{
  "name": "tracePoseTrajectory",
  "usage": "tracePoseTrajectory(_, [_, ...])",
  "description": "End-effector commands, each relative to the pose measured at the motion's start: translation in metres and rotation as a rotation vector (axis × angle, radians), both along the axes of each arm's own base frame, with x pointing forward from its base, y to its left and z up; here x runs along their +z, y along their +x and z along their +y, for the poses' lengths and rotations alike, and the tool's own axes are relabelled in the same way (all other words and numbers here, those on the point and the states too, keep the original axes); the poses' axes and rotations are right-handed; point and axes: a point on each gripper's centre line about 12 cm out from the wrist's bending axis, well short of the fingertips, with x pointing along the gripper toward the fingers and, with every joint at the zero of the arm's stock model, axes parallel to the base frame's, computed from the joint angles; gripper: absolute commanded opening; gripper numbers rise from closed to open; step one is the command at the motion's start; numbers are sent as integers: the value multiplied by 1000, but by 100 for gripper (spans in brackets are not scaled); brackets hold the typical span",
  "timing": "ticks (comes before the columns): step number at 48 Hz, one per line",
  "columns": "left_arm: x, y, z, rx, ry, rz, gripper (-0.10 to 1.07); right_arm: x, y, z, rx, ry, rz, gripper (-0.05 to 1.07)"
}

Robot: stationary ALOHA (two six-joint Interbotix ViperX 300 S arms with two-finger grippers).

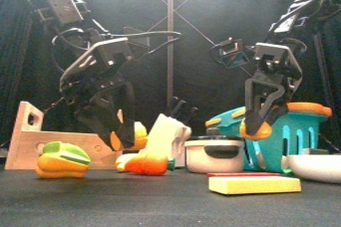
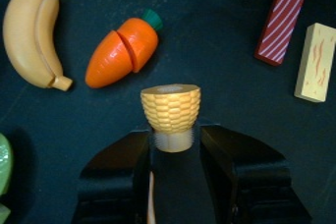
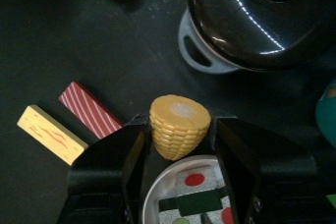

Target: Assemble corn

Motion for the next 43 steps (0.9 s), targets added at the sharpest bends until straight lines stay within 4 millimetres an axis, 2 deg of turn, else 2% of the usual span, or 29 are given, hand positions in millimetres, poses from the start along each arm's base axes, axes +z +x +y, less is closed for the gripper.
tracePoseTrajectory(1, [13,1,3,-41,44,-37,64,13,7,1,8,8,-52,66])
tracePoseTrajectory(14, [35,-8,23,-104,262,-43,64,37,16,3,20,24,-148,66])
tracePoseTrajectory(21, [46,-14,36,-116,413,-16,63,52,28,6,27,76,-246,66])
tracePoseTrajectory(29, [56,-13,36,-185,469,-3,63,65,38,5,19,162,-372,66])
tracePoseTrajectory(35, [62,-15,33,-295,510,24,63,69,38,-1,7,175,-411,66])
tracePoseTrajectory(43, [76,-18,20,-405,374,-28,63,72,39,-2,-13,184,-407,66])
